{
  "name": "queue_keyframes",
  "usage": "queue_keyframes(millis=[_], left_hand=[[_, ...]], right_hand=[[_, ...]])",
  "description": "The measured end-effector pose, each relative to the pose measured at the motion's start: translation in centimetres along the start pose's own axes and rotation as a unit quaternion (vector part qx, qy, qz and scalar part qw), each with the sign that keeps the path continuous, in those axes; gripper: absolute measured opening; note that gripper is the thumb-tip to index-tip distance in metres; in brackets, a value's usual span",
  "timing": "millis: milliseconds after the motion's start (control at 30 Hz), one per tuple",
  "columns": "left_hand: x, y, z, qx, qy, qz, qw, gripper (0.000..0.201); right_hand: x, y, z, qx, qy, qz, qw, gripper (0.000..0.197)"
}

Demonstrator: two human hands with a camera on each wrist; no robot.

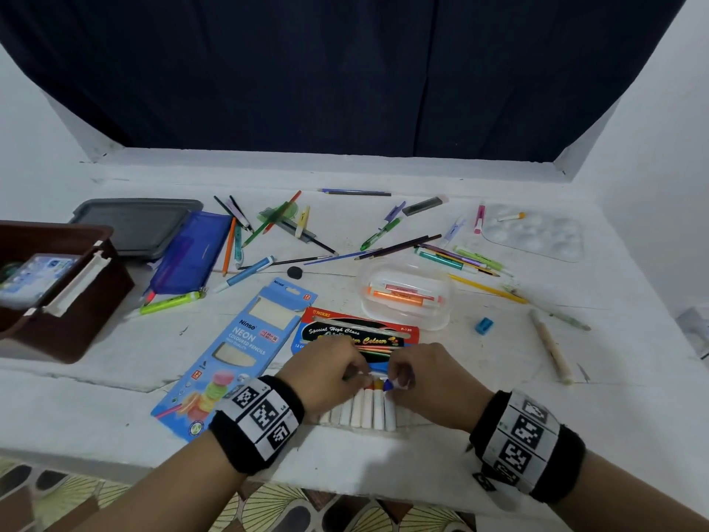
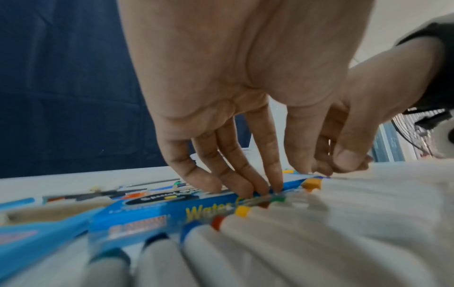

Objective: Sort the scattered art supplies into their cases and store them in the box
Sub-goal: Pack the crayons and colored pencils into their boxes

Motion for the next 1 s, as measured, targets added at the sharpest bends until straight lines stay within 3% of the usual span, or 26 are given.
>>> queue_keyframes(millis=[333, 533, 833, 1000], left_hand=[[-0.6, 0.8, -1.4, -0.004, -0.014, -0.073, 0.997, 0.024], [-0.3, 1.0, -1.5, 0.054, -0.015, -0.157, 0.986, 0.022], [-0.3, 0.6, -1.5, 0.111, -0.032, -0.181, 0.977, 0.019], [-0.3, 0.4, -1.7, 0.110, -0.024, -0.176, 0.978, 0.019]], right_hand=[[0.5, -1.0, -0.1, -0.011, -0.013, -0.005, 1.000, 0.016], [0.4, -1.0, -0.1, -0.033, -0.001, -0.007, 0.999, 0.027], [0.4, -1.1, -0.3, -0.044, -0.003, 0.011, 0.999, 0.024], [0.8, -1.0, -0.4, -0.046, -0.010, 0.034, 0.998, 0.023]])
Point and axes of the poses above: each hand's wrist, its own z-axis away from the middle knuckle, its own x-axis out of the palm, y = z × x, the point moved 1 cm from there along -z, towards the middle knuckle, and after that the axes turned 9 degrees about y, right-handed, at the moved point
